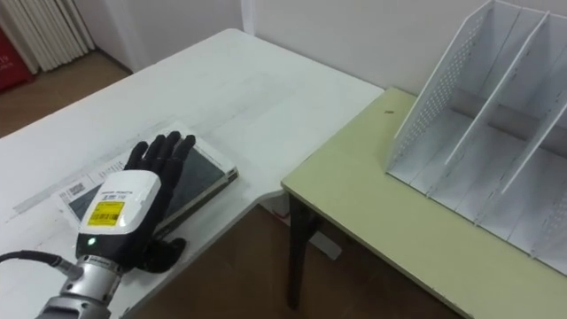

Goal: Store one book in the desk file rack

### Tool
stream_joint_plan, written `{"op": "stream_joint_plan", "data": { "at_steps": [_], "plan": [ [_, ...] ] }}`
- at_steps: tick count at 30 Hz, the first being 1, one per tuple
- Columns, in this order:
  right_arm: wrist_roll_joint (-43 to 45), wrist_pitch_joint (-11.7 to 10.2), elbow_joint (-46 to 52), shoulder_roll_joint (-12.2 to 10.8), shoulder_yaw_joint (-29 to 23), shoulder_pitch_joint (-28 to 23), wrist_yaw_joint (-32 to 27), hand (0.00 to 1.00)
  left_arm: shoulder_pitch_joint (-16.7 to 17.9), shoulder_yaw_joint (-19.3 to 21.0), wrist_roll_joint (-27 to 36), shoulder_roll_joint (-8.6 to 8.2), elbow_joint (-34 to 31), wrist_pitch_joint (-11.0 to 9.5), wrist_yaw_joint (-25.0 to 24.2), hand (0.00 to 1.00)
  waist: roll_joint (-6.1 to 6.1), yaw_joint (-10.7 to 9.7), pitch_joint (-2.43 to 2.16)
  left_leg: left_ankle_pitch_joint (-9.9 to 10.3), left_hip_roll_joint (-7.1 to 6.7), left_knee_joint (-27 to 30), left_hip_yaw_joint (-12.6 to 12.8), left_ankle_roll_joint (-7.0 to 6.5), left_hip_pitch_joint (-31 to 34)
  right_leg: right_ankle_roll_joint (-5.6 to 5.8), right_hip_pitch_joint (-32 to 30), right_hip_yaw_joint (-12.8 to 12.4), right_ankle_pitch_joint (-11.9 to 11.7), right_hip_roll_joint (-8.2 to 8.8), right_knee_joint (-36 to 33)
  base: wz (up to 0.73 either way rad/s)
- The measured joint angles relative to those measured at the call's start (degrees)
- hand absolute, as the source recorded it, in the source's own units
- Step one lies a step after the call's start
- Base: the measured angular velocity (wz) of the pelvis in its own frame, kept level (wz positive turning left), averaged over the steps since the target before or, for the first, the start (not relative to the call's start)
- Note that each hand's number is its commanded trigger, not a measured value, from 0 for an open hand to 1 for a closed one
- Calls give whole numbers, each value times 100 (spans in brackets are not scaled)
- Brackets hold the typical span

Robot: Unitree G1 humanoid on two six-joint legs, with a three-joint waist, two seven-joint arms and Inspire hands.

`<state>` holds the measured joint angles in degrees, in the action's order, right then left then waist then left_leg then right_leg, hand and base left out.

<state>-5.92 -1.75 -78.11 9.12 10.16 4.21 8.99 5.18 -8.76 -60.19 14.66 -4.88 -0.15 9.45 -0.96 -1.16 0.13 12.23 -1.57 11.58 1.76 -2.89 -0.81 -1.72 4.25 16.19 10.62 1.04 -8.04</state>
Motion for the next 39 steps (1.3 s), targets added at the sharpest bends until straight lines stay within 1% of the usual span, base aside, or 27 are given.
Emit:
{"op": "stream_joint_plan", "data": {
  "at_steps": [3,6,9,14,19,21,24,27,29,32,33,35,36,37,38,39],
  "plan": [
    [53,8,60,32,-76,-89,11,0,5,179,-4,4,90,41,1,0,-14,9,-18,0,0,1,0,0,-33,0,19,-33,0,-1,-4,-5],
    [68,12,91,46,-140,-125,46,0,18,200,-4,7,220,165,2,0,-41,8,-40,0,-1,-1,-1,-1,-78,0,62,-33,0,-1,-2,0],
    [124,14,90,62,-144,-119,53,0,21,199,-6,7,220,192,2,0,-64,8,-54,1,5,-1,-3,0,-85,0,61,-31,0,-2,-32,0],
    [123,46,91,76,-146,-120,52,0,20,200,-3,-5,220,272,1,0,-102,5,-55,1,9,6,-3,0,-85,-2,63,-31,-1,-2,-61,0],
    [123,46,86,83,-258,-129,37,0,73,200,-9,-18,315,279,2,0,-139,3,-29,1,8,4,-3,0,-88,-2,63,-31,-1,-2,-59,0],
    [123,47,95,91,-260,-130,37,0,75,200,-9,-18,463,293,3,0,-148,3,-27,1,8,3,-3,0,-87,-2,63,-31,-1,-3,-56,0],
    [123,61,117,93,-259,-128,32,0,109,191,-3,-18,604,375,3,0,-144,-1,-20,1,9,-16,-4,0,-80,-2,63,-25,-1,-4,-54,0],
    [122,77,129,93,-255,-126,27,0,132,187,0,-19,615,387,7,0,-136,-2,-16,1,6,-28,-6,0,-80,-1,65,-23,-1,-2,-54,0],
    [119,153,176,92,-240,-127,-12,0,174,183,12,-19,649,386,10,0,-110,3,-7,0,6,-26,-5,0,-79,-1,68,-22,0,-1,-57,0],
    [121,213,196,119,-236,-128,-18,0,240,119,234,-17,719,425,-1,0,-118,-16,-15,-1,4,-27,0,0,-78,-1,66,-23,1,1,-60,0],
    [123,251,211,139,-236,-128,-15,0,290,76,349,-17,725,497,-23,36,-118,-15,-16,-1,4,-31,0,0,-73,-1,64,-22,2,2,-60,0],
    [132,288,258,171,-236,-142,-17,0,392,66,461,-16,763,542,-134,66,-109,-15,-21,-5,2,-40,11,5,-75,-2,67,-27,4,1,-57,0],
    [185,311,283,186,-239,-149,-19,0,444,66,487,-14,761,542,-172,87,-94,-6,-30,-13,0,-32,35,5,-79,-3,67,-35,5,1,-57,0],
    [228,316,303,188,-240,-150,-17,0,441,68,497,-14,761,569,-223,100,-72,-9,-47,-26,-2,-20,34,5,-83,-4,67,-36,5,3,-55,0],
    [271,316,328,187,-245,-155,-12,0,433,69,491,-14,759,593,-245,100,-62,-17,-54,-31,-4,-20,34,4,-83,-4,67,-34,5,4,-53,0],
    [379,318,432,192,-256,-209,-9,0,413,74,472,-15,754,618,-276,100,-46,-15,-71,-34,-4,-15,34,4,-85,-4,71,-34,5,5,-52,0]
  ]
}}
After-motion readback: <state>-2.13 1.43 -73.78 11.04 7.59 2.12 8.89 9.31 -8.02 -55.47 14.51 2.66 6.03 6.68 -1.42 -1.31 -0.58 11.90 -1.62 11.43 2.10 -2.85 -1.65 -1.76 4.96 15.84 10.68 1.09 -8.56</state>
